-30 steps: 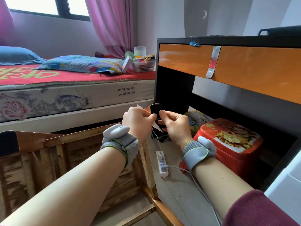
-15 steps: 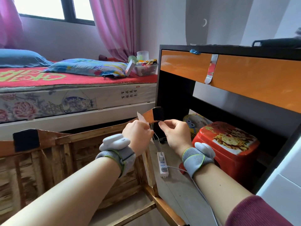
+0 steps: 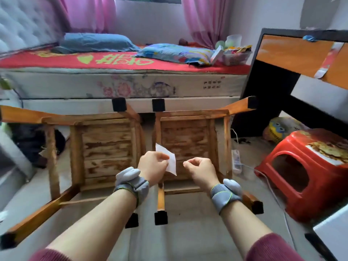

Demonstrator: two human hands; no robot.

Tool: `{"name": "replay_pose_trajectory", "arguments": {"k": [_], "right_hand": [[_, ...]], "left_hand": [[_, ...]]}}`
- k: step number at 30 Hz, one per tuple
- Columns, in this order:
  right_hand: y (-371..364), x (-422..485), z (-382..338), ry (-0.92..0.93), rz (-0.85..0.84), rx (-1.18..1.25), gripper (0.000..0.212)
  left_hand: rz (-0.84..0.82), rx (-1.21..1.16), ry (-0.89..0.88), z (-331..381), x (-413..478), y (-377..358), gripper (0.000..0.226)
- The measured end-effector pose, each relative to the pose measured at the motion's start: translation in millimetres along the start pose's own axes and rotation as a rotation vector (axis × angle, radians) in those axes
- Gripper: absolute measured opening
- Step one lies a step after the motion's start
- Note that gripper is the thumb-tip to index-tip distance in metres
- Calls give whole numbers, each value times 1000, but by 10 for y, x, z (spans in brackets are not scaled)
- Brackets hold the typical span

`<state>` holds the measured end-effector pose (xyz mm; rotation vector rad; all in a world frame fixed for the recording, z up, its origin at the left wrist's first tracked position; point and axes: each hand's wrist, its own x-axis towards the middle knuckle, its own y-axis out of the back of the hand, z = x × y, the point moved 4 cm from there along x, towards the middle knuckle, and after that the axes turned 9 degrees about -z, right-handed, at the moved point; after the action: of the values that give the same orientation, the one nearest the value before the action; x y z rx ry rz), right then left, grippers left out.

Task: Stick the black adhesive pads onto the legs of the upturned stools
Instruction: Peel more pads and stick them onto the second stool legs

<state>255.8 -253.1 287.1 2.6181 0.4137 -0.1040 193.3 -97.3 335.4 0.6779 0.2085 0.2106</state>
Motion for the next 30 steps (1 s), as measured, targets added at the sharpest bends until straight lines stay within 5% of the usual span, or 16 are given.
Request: {"name": "replay_pose_trajectory", "arguments": {"k": [9, 19, 22, 27, 30], "right_hand": [[-1493, -613, -370, 35, -319, -224, 20], [-3364, -942, -769, 314, -580, -499, 20], [-3816, -1000, -945, 424, -656, -563, 40], [-4371, -1035, -1133, 557, -705, -656, 38], [-4516, -1037, -1127, 561, -720, -758, 45]], "left_hand": [[83, -20, 243, -1428, -858, 1061, 30], [492, -314, 482, -2836, -1559, 2039, 34], [639, -280, 524, -3186, -1820, 2237, 48], [866, -233, 651, -3550, -2357, 2363, 73], [906, -154, 731, -3806, -2635, 2437, 55]]}}
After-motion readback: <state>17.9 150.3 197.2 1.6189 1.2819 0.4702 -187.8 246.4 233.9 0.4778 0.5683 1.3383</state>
